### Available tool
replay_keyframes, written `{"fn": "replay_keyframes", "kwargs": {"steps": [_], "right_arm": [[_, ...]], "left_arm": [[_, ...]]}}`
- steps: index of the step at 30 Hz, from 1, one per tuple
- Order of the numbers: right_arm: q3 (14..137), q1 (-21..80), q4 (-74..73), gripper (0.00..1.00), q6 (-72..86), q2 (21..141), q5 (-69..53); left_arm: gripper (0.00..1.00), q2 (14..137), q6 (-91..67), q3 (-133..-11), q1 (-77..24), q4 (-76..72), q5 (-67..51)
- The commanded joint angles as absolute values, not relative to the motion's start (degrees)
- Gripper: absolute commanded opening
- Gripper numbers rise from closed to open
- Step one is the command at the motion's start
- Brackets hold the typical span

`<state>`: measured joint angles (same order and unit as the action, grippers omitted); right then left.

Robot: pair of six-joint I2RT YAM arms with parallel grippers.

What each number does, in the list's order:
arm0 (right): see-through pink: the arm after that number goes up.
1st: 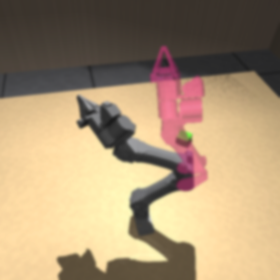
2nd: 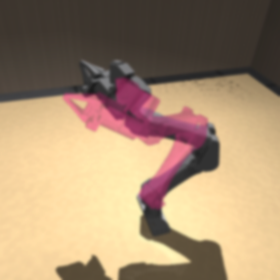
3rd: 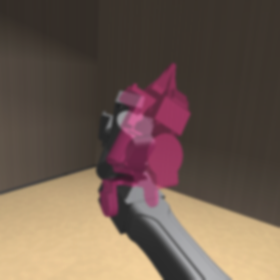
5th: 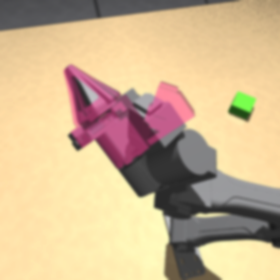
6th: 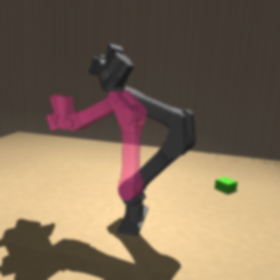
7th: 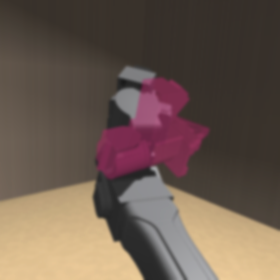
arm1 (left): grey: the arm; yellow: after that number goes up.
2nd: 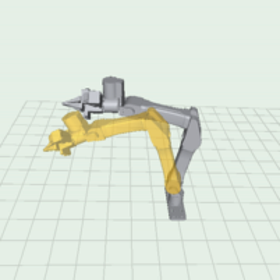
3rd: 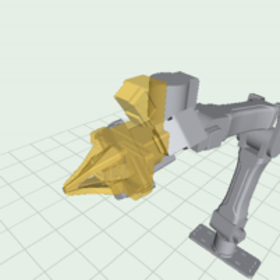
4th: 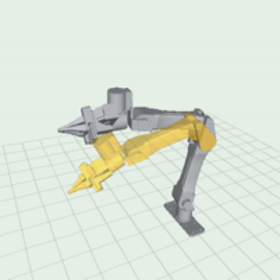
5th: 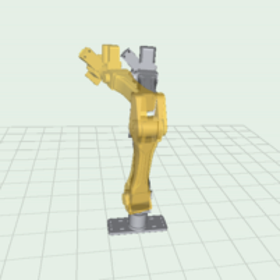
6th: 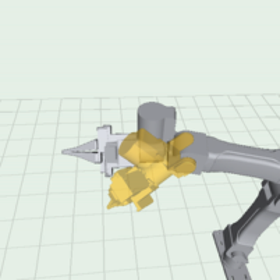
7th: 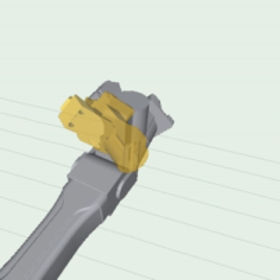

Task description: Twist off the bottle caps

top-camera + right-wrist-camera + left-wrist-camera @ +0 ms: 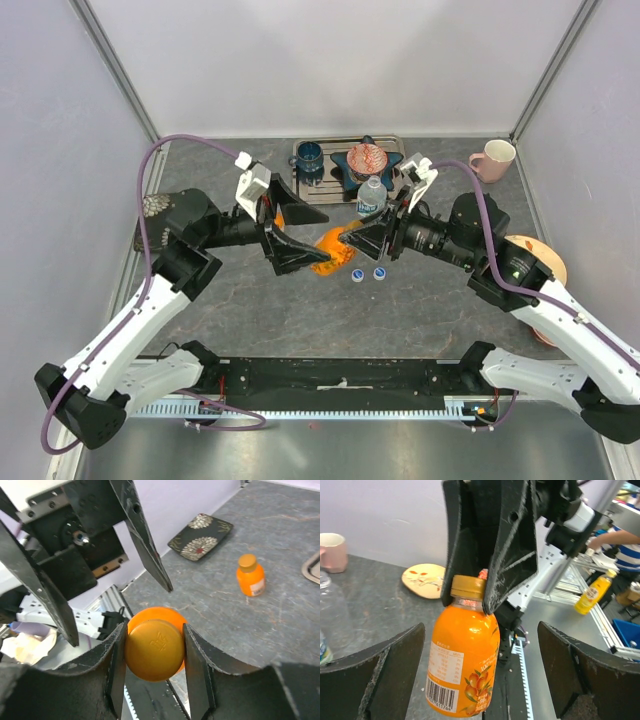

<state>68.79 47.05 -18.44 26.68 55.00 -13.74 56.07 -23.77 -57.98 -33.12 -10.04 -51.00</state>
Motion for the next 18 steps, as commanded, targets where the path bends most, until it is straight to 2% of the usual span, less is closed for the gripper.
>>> {"fn": "replay_keyframes", "kwargs": {"steps": [1, 18], "right_arm": [[69.6, 47.1, -12.5, 0.0, 29.6, 54.4, -19.6], [70.0, 47.1, -4.8, 0.0, 33.7, 59.1, -23.6]], "left_arm": [[0.99, 55.6, -28.0, -55.8, -32.9, -18.6, -60.1], [0.99, 58.6, -24.3, -55.6, -33.0, -14.1, -61.3]]}}
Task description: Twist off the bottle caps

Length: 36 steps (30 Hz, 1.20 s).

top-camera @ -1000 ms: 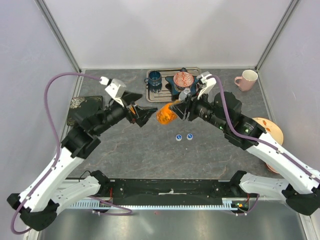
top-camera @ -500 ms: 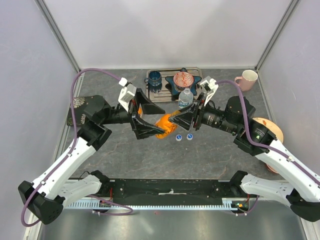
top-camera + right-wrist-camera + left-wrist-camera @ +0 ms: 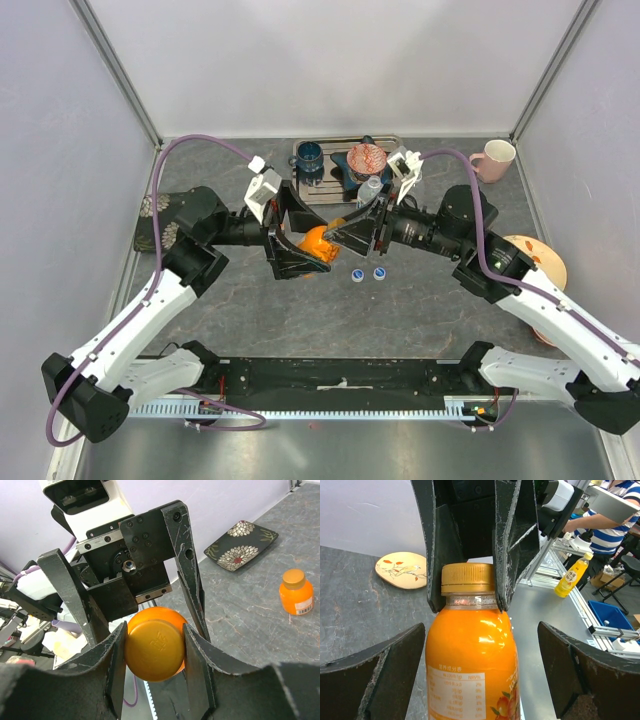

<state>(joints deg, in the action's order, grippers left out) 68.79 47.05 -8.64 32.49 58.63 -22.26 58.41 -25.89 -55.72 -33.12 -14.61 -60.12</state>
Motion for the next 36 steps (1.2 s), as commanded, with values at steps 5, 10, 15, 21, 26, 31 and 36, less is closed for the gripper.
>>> {"fn": "replay_keyframes", "kwargs": {"steps": [5, 10, 15, 21, 26, 31, 36], "right_arm": [[70.0, 47.2, -3.9, 0.0, 33.9, 59.8, -23.6], [70.5, 47.1, -2.9, 0.0, 34.4, 60.1, -23.8], [71.2, 47.1, -3.1, 0.0, 34.1, 60.7, -23.9], [70.7, 47.1, -3.2, 0.0, 34.0, 60.8, -23.8], [71.1, 47.2, -3.7, 0.0, 33.8, 60.9, -23.6], [74.1, 47.1, -8.6, 0.51, 32.1, 61.3, -20.4], [77.9, 47.1, -11.6, 0.84, 31.0, 60.5, -12.1]], "left_arm": [[0.97, 58.9, -23.8, -54.9, -33.0, -13.4, -61.1], [0.92, 59.1, -22.6, -54.3, -33.0, -12.1, -60.9], [0.86, 59.4, -21.1, -54.5, -33.2, -9.8, -59.9], [0.67, 59.9, -20.4, -54.4, -33.5, -8.7, -59.4], [0.56, 60.0, -19.4, -54.4, -33.7, -7.9, -58.9], [0.5, 58.3, -17.0, -53.5, -34.2, -6.9, -54.6], [0.43, 55.9, -13.0, -51.9, -35.9, -6.8, -42.2]]}}
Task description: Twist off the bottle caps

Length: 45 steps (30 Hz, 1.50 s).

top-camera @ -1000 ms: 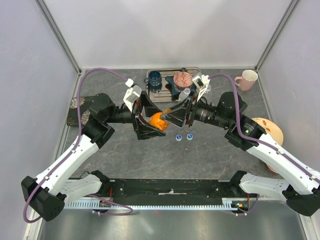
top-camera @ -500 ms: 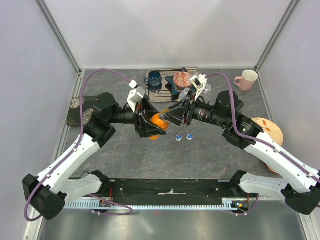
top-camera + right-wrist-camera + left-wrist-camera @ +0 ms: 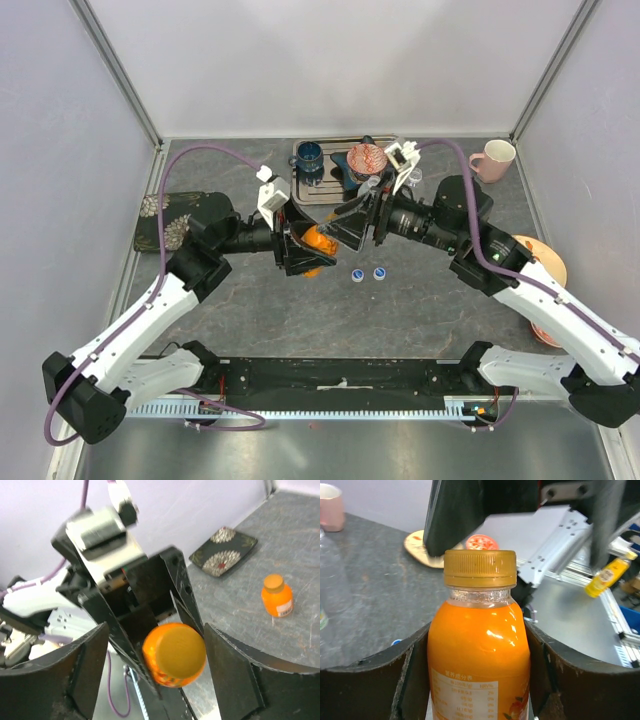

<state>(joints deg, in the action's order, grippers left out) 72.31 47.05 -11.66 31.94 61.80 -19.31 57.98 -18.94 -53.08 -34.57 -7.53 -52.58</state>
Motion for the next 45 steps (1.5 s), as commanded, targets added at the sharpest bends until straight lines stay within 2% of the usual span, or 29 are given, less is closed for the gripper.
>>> {"fn": "replay_keyframes", "kwargs": {"steps": [1, 4, 9, 16, 23, 32, 41, 45], "right_arm": [[78.2, 47.0, -12.2, 0.89, 31.0, 60.6, -10.6], [78.7, 47.1, -13.2, 0.91, 31.9, 60.6, -4.9], [80.1, 47.1, -17.4, 0.88, 34.5, 62.7, 2.3], [80.4, 47.1, -19.1, 0.81, 36.8, 64.8, 2.2], [80.1, 47.2, -19.6, 0.71, 37.2, 65.0, 1.2], [78.9, 47.4, -20.4, 0.76, 37.5, 65.6, 0.2], [78.4, 47.7, -20.1, 0.67, 37.4, 66.7, -1.9], [78.1, 47.6, -19.8, 0.58, 37.4, 66.8, -2.2]], "left_arm": [[0.42, 55.3, -12.1, -51.6, -36.5, -6.7, -37.9], [0.4, 54.6, -8.7, -51.4, -39.7, -5.8, -29.1], [0.38, 53.7, -2.8, -51.2, -46.9, -5.6, -15.3], [0.33, 53.9, 4.8, -50.5, -56.1, -7.3, 3.8], [0.31, 53.7, 5.3, -49.7, -57.4, -9.0, 7.6], [0.29, 53.3, 5.3, -49.3, -57.4, -9.8, 9.5], [0.29, 53.1, 4.7, -48.8, -57.5, -10.2, 9.0], [0.29, 53.0, 4.8, -48.6, -57.5, -10.2, 8.8]]}}
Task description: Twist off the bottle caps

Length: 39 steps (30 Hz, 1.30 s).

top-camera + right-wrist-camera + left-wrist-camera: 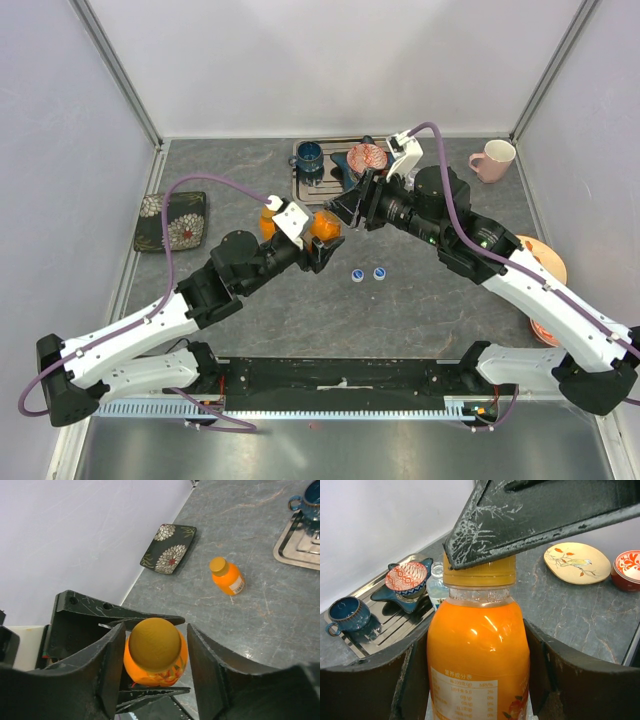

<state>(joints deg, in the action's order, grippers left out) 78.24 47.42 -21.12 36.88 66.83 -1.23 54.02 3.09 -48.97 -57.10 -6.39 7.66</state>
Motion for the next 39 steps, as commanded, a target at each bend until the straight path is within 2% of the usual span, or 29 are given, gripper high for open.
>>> {"fn": "replay_keyframes", "kwargs": {"steps": [1, 8, 12, 15, 16, 17, 19, 29, 35, 39], "right_arm": [[78.0, 47.7, -19.8, 0.56, 37.3, 66.8, -2.3], [77.3, 48.0, -19.2, 0.41, 37.3, 66.8, -3.4], [76.8, 48.1, -19.2, 0.36, 37.3, 66.6, -3.8], [76.6, 48.2, -19.2, 0.41, 37.4, 66.4, -4.1], [76.4, 48.1, -19.2, 0.46, 37.4, 66.4, -4.0], [76.4, 48.1, -19.2, 0.56, 37.5, 66.4, -4.0], [76.3, 48.2, -19.2, 0.61, 37.7, 66.2, -3.6], [75.9, 48.3, -18.5, 0.57, 37.9, 65.5, -3.2], [75.5, 48.3, -16.5, 0.7, 39.4, 64.8, -1.8], [76.5, 48.3, -16.0, 0.71, 39.4, 65.1, -0.7]], "left_arm": [[0.29, 52.9, 4.8, -48.5, -57.6, -10.3, 8.9], [0.3, 52.7, 4.6, -48.4, -57.6, -10.4, 8.8], [0.3, 52.7, 4.6, -48.5, -57.5, -10.6, 8.6], [0.31, 52.9, 4.6, -48.6, -57.5, -10.6, 8.5], [0.3, 52.9, 4.5, -48.7, -57.6, -10.6, 8.4], [0.31, 52.9, 4.4, -48.7, -57.5, -10.5, 8.4], [0.31, 53.0, 4.3, -48.7, -57.5, -10.5, 8.3], [0.3, 52.8, 3.8, -48.5, -57.6, -10.3, 8.1], [0.31, 53.0, 3.6, -48.4, -57.6, -9.9, 8.0], [0.31, 52.8, 3.4, -48.1, -57.5, -9.9, 7.9]]}}
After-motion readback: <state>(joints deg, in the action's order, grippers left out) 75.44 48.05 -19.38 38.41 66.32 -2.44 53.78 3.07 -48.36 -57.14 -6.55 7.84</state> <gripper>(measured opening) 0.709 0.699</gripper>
